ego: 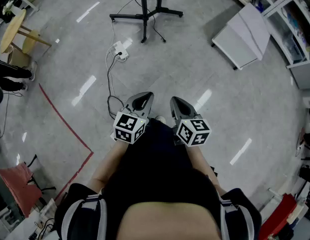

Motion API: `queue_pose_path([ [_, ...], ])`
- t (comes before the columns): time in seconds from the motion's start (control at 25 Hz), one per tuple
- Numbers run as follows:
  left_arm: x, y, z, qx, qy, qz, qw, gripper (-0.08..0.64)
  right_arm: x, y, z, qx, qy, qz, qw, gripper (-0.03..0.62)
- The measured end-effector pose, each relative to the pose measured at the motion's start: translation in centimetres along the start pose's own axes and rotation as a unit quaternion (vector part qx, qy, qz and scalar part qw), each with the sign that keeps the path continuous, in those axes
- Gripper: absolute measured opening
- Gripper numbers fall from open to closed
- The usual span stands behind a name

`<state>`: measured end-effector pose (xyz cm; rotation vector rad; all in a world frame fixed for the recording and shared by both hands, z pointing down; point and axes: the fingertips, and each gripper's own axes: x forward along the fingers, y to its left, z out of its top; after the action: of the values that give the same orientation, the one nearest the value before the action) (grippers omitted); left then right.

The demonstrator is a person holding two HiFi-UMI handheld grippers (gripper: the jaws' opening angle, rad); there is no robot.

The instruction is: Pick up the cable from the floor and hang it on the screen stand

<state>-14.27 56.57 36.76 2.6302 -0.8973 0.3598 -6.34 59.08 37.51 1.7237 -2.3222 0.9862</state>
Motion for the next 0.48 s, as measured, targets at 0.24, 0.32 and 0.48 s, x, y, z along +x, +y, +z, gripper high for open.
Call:
queue_pose_path([
  [0.24,-0.5,-0.9,-1.3,-0.006,0.007,0.007,0.9999,0.008,-0.4,0.2,-1.1,0.006,0.007,0.007,1.0,0.023],
  [0.32,-0.7,-1.2,-1.6,-0.005,0.01,0.008,0.9999,0.008,-0.5,0.2,-1.3,0.011,0.009,0.009,1.0,0.023],
  [0.48,-1.3,-1.4,-1.6,-0.009,0.008,0.017,0.9998,0.008,-0.5,0.9,-1.0,0.015,0.0,0.03,0.999,0.023],
])
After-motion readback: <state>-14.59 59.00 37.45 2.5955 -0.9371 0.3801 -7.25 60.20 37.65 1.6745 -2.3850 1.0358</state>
